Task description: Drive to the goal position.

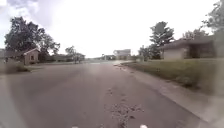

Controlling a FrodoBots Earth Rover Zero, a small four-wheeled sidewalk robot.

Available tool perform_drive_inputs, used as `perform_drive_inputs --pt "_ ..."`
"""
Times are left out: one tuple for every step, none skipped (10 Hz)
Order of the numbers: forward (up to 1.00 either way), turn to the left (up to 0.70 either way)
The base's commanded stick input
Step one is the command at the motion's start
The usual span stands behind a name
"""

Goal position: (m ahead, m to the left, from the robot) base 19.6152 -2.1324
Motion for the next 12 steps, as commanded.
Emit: perform_drive_inputs --pt "1.00 0.00" --pt "1.00 0.00" --pt "1.00 0.00" --pt "1.00 0.00" --pt "1.00 0.00" --pt "1.00 0.00" --pt "1.00 0.00" --pt "1.00 0.00" --pt "1.00 0.00" --pt "1.00 0.00" --pt "1.00 0.00" --pt "1.00 0.00"
